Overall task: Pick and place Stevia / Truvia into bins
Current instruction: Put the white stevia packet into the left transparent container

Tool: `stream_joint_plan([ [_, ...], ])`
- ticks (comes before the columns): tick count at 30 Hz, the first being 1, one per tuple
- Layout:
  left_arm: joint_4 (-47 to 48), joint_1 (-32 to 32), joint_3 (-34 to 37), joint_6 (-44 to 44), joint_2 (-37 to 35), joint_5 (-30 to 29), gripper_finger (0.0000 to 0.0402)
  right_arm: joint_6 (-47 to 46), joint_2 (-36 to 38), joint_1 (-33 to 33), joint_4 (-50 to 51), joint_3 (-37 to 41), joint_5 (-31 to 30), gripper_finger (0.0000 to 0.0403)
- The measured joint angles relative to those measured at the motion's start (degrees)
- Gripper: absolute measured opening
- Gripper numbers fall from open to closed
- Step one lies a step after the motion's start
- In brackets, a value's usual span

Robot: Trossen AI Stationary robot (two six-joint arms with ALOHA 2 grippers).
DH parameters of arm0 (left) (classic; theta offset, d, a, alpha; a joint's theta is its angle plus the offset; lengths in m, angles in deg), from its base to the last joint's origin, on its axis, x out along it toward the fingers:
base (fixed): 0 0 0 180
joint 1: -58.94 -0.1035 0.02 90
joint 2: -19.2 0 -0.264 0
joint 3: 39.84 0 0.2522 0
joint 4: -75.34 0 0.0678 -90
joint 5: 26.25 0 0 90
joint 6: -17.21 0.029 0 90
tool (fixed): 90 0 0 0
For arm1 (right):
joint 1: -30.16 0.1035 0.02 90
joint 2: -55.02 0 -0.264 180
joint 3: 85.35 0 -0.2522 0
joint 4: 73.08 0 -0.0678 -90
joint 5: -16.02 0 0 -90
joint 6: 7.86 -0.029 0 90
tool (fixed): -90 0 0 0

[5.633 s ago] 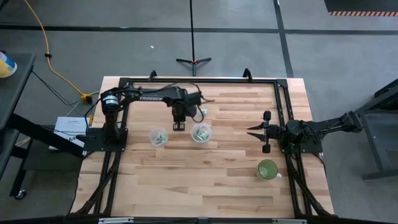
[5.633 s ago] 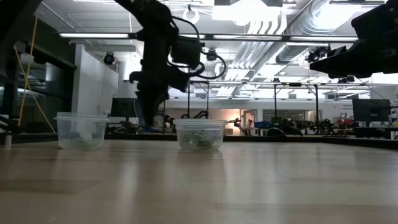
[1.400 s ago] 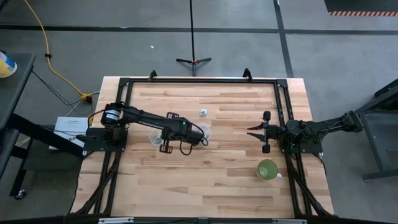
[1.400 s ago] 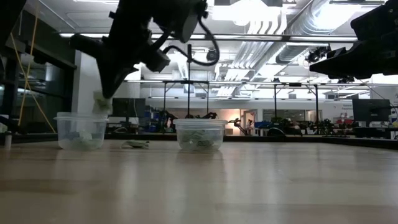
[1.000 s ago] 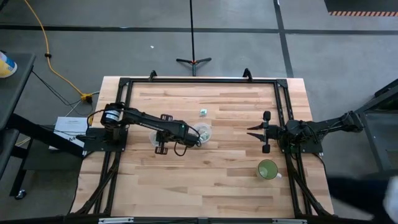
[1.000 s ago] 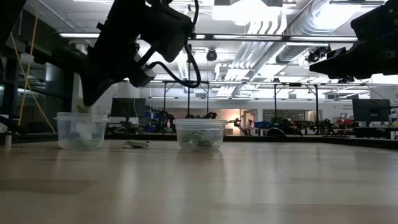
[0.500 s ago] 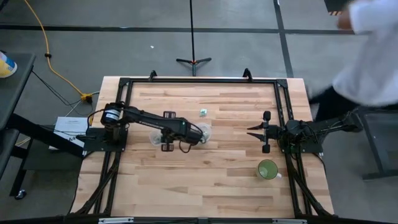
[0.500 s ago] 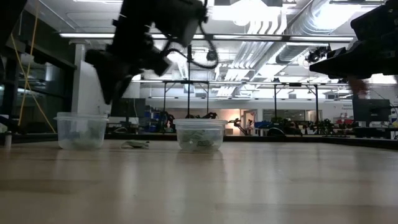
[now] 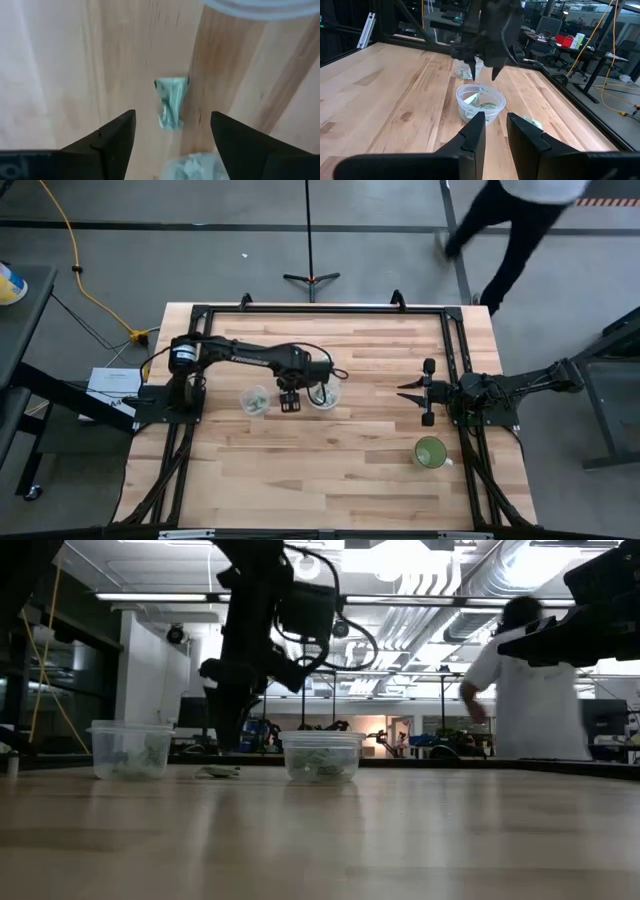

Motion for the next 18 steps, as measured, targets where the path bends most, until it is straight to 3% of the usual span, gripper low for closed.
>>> stream_joint_plan([
  [12, -11.6, -1.1, 9.4, 6.8, -0.3, 1.8, 0.0245, 0.1, 0.0, 0.0, 0.1, 0.0, 0.0, 0.0071],
  [18, -11.4, -1.1, 9.5, 8.1, -0.3, 2.3, 0.0168, 0.2, 0.0, 0.0, 0.0, 0.0, 0.0, 0.0071],
])
